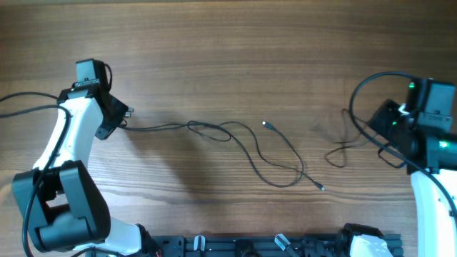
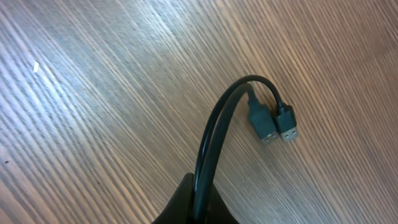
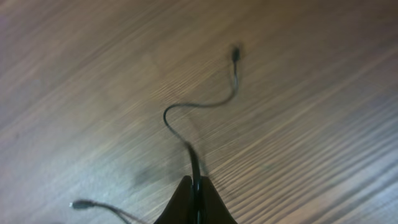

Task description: Untangle cables

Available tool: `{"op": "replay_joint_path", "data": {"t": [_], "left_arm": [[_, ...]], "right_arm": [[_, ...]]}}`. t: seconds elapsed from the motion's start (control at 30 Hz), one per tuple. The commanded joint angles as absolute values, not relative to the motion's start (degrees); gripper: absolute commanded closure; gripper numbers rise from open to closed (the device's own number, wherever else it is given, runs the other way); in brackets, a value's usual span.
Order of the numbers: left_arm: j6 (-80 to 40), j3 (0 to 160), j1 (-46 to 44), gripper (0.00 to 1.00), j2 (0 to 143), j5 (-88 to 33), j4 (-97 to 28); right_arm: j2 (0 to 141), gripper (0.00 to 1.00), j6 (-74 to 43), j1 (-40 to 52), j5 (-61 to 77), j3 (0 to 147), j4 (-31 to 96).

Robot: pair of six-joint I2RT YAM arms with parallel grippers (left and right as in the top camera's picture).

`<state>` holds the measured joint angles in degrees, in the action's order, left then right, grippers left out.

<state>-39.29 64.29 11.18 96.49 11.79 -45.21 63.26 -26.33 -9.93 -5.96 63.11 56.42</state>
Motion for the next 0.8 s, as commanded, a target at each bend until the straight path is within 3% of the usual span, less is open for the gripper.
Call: {"op": "replay_joint_path", "data": {"t": [0.0,0.77], "left_arm": [[-39.27,64.07,12.27,0.96,96.38,13.26,-45.34],[-39.27,64.07,12.27,0.96,96.38,11.84,-45.71]], "right_arm": [[63.86,0.95,-21.15,-11.49,1.65,63.61,54.15],[77.65,0.95,-19.66,-11.51,1.39,63.61,47.09]]}}
